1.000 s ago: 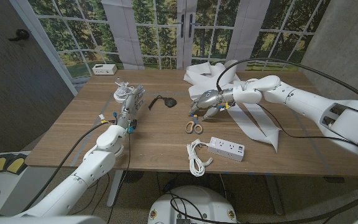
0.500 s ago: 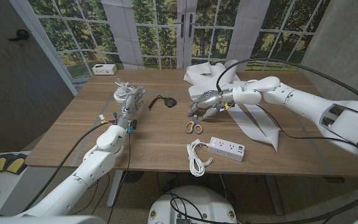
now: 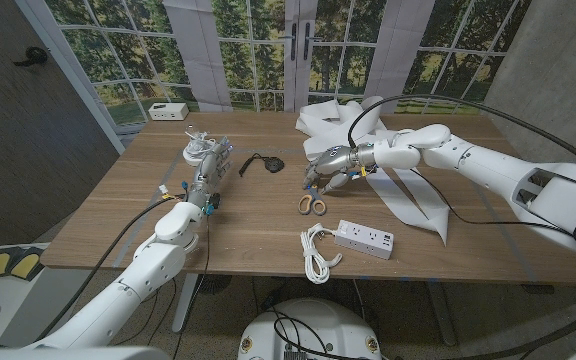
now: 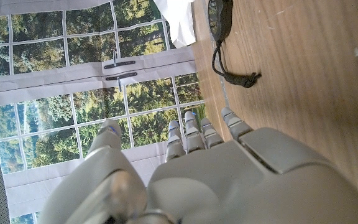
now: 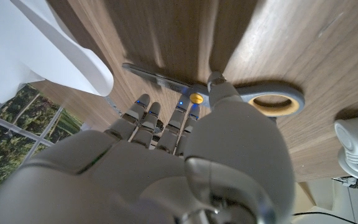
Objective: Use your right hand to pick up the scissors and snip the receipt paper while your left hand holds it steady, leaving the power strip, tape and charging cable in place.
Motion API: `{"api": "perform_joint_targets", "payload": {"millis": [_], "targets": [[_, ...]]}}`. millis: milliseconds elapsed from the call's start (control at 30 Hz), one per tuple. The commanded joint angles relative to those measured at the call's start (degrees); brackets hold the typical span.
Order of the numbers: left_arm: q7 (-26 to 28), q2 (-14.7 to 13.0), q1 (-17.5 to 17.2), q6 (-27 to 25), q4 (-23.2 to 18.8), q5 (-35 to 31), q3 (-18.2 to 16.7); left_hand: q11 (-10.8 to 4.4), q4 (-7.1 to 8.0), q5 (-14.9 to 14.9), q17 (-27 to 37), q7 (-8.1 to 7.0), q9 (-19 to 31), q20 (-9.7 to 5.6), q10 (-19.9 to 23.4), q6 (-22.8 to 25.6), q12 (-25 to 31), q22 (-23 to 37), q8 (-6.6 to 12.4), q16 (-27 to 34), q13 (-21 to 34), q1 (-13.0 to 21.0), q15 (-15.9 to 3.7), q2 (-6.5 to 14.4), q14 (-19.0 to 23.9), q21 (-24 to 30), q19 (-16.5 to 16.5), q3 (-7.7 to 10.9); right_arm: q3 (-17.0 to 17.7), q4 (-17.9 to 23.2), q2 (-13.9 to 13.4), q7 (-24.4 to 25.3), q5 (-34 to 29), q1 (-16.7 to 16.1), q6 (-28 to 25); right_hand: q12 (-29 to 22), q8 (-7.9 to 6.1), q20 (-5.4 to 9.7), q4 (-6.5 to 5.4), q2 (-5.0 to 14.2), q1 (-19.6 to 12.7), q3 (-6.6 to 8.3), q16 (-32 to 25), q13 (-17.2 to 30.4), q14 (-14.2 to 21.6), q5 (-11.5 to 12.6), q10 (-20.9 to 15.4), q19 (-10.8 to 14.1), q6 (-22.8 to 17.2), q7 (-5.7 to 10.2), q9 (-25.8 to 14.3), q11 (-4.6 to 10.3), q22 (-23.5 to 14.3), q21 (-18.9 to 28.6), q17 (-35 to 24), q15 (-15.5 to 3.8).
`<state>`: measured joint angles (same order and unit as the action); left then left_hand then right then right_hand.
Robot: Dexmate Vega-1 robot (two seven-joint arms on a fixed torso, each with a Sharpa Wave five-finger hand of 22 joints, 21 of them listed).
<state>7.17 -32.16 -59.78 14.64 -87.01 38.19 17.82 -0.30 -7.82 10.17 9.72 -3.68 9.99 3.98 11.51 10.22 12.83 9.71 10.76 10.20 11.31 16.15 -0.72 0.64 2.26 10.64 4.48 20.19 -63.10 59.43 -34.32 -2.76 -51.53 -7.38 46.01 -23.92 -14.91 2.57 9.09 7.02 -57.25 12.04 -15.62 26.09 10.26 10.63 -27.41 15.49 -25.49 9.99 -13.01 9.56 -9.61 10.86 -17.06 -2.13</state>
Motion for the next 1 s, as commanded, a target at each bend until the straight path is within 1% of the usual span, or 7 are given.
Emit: {"api": "perform_joint_targets", "payload": {"millis": [33, 333, 400, 467, 600, 900, 1000], "targets": [[-0.4, 0.2, 0.5, 0.1, 0.6, 0.1, 0.2, -0.06, 0.09, 0.2, 0.2, 0.17, 0.3, 0.1, 0.6, -0.1, -0.2, 0.3, -0.08, 0.2, 0.1, -0.4, 0.25, 0.1, 0.4, 0.3, 0.1, -0.05, 0.0, -0.2, 0.1, -0.5, 0.3, -0.3, 0.2, -0.9, -0.98, -0.85, -0.12, 0.31, -1.5, 0.71, -0.7, 1.1, 1.7, 0.5, 0.4, 1.2, -2.9, 0.74, -0.7, 1.3, -0.2, 0.5, -0.7, -10.47], [-0.6, 0.3, 0.9, 0.0, 1.0, 0.1, 0.3, -0.06, 0.1, 0.2, 0.2, 0.21, 0.3, 0.13, 0.6, -0.1, -0.1, 0.3, -0.07, 0.2, 0.1, -0.4, 0.26, 0.1, 0.4, 0.3, 0.1, -0.07, -0.2, 0.0, 0.1, -0.9, 0.1, -0.5, 0.0, -1.7, -1.38, 0.24, -0.04, 1.11, -3.1, 1.14, -3.0, 2.1, 4.9, 0.7, 0.7, 4.3, -5.2, 1.64, -1.4, 2.05, -0.4, 1.4, -2.9, -10.74], [-0.7, 0.4, 1.0, 0.1, 1.2, 0.1, 0.4, 0.01, 0.11, 0.2, 0.2, 0.21, 0.3, 0.13, 0.6, -0.1, -0.2, 0.3, -0.07, 0.2, 0.1, -0.4, 0.28, 0.1, 0.4, 0.3, 0.1, -0.08, -0.2, 0.0, 0.1, -1.1, 0.3, -0.5, 0.0, -1.9, -1.3, 0.03, 0.1, 1.0, -3.7, 1.18, -3.4, 2.3, 5.2, 0.7, 0.6, 5.6, -5.2, 1.65, -1.6, 2.08, -0.5, 1.7, -3.4, -10.81], [-0.7, 0.5, 1.0, 0.1, 1.3, 0.2, 0.4, -0.19, 0.11, 0.2, 0.2, 0.18, 0.3, 0.15, 0.6, -0.1, -0.2, 0.3, -0.07, 0.2, 0.1, -0.5, 0.26, 0.1, 0.4, 0.3, 0.1, -0.09, -0.3, 0.1, 0.1, -1.4, 0.2, -0.6, 0.0, -2.0, -1.19, 0.73, 0.15, 1.26, -4.7, 1.4, -4.9, 2.6, 7.5, 0.8, 0.7, 7.2, -5.3, 1.64, -1.9, 2.05, -0.6, 2.1, -4.5, -10.93], [-0.7, 0.5, 1.0, 0.1, 1.3, 0.2, 0.4, -0.24, 0.12, 0.2, 0.2, 0.24, 0.3, 0.15, 0.6, 0.0, -0.2, 0.3, -0.04, 0.2, 0.1, -0.5, 0.24, 0.1, 0.4, 0.3, 0.1, -0.1, -0.3, 0.9, -0.1, -2.6, 0.5, -0.9, -0.3, -2.2, -1.05, 1.72, 0.28, 1.14, -6.2, 1.49, -6.4, 3.2, 9.5, 0.8, 0.7, 9.8, -5.3, 1.41, -2.4, 1.61, -0.7, 2.8, -6.0, -11.11], [-0.5, 0.7, 0.7, 0.4, 1.2, 0.1, 0.5, -0.19, 0.13, 0.2, 0.2, 0.16, 0.3, 0.15, 0.7, 0.0, -0.1, 0.3, -0.05, 0.2, 0.1, -0.6, 0.19, 0.2, 0.5, 0.3, 0.1, -0.13, 0.2, 1.4, -0.5, -2.6, 0.9, -2.0, -0.6, -3.2, -0.79, 1.71, -0.22, 0.82, -6.8, 0.81, -9.2, 4.4, 12.7, 0.8, 0.4, 11.6, -4.9, 0.37, -3.5, 0.41, -0.9, 3.2, -9.0, -11.03], [-0.5, 0.7, 0.6, 0.4, 1.1, 0.2, 0.5, -0.12, 0.13, 0.2, 0.2, 0.17, 0.3, 0.15, 0.7, 0.0, -0.1, 0.3, -0.05, 0.2, 0.1, -0.6, 0.21, 0.2, 0.5, 0.3, 0.1, -0.13, 0.5, 1.7, -0.8, -2.6, 1.2, -2.5, -0.7, -4.3, -1.18, 1.9, -0.34, 0.51, -6.8, 0.3, -10.3, 5.1, 13.4, 0.7, -0.4, 13.4, -5.8, 0.38, -4.2, 0.58, -1.1, 3.9, -10.5, -10.99]]}}
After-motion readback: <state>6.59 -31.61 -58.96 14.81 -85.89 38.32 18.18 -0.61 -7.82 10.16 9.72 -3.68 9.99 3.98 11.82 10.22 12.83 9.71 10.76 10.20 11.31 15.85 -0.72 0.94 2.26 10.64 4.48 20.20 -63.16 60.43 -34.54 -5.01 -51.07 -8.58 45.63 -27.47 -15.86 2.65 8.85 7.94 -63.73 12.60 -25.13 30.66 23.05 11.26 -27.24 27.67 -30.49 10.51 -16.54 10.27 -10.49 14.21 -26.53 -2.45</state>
